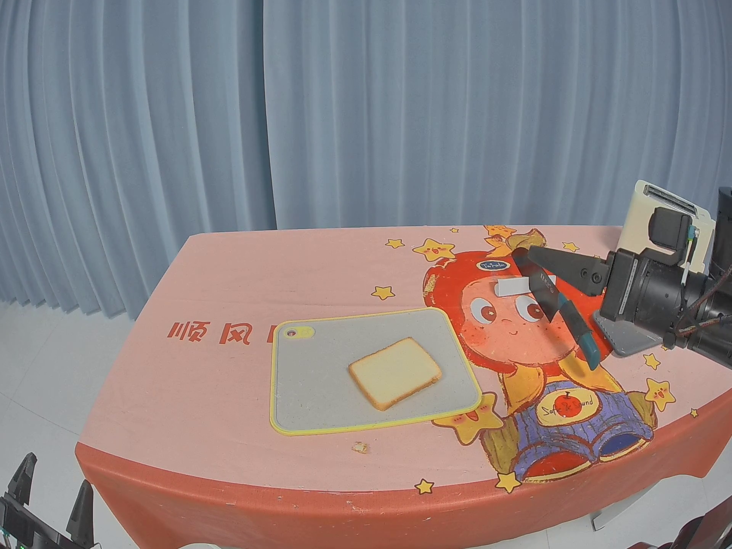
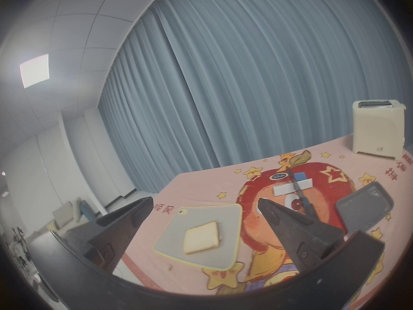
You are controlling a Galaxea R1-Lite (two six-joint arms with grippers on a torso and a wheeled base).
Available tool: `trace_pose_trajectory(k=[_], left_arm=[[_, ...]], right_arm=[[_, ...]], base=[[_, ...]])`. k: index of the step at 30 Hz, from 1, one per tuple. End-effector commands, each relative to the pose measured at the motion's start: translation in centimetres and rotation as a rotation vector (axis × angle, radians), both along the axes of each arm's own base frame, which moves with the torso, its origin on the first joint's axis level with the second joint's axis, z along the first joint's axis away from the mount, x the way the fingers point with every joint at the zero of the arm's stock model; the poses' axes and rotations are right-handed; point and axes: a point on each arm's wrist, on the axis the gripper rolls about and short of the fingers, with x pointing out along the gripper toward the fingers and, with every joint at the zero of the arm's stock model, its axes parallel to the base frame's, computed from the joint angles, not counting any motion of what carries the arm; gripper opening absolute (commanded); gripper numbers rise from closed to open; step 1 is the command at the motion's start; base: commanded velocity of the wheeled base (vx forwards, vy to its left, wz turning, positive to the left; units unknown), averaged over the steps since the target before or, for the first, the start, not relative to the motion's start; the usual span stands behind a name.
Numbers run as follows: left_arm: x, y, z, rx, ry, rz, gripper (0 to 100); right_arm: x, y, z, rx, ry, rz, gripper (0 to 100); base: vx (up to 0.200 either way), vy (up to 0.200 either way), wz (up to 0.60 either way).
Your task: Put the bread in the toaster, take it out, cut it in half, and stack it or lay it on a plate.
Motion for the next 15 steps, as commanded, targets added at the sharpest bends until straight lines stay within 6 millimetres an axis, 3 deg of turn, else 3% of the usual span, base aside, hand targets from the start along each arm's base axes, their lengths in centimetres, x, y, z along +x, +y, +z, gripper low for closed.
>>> trace_pose_trajectory(k=[1,15], left_arm=[[0.1,0.0,-0.5,0.0,0.017,0.001,100],[0.1,0.0,-0.5,0.0,0.018,0.001,100]], right_arm=[[0.2,-0.2,-0.5,-0.055,0.0,-0.037,100],[1.5,-0.4,-3.2,-0.189,0.06,-0.131,100]], base=[[0.0,0.0,0.0],[0.0,0.0,0.0]])
